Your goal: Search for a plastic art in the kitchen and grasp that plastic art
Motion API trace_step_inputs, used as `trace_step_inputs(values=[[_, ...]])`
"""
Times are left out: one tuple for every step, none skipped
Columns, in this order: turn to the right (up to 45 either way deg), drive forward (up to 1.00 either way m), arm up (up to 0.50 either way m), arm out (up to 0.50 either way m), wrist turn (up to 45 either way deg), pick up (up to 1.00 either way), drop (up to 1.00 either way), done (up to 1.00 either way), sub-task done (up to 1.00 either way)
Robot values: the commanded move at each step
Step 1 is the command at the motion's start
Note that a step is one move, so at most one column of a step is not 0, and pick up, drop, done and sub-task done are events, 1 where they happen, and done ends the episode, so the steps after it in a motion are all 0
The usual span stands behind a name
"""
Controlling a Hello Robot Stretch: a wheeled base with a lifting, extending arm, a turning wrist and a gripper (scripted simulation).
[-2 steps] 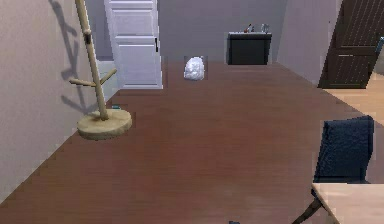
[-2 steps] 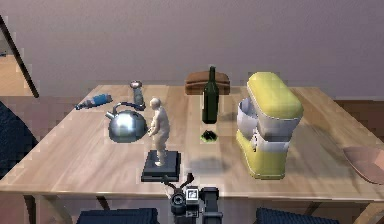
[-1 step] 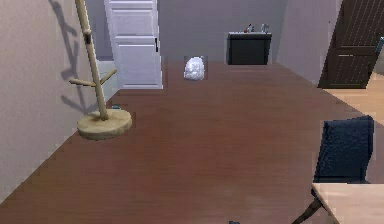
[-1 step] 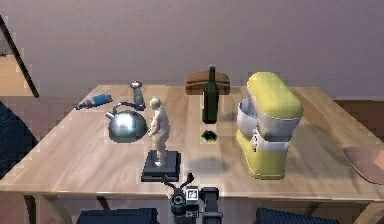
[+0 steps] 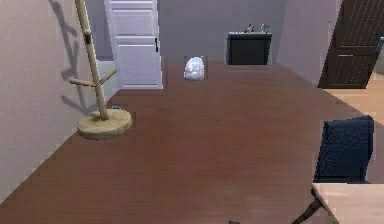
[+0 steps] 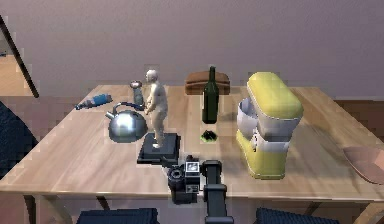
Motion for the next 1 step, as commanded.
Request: trace_step_inputs(values=[[0.0,0.00,0.00,0.00,0.0,0.00,0.00,1.00,0.00]])
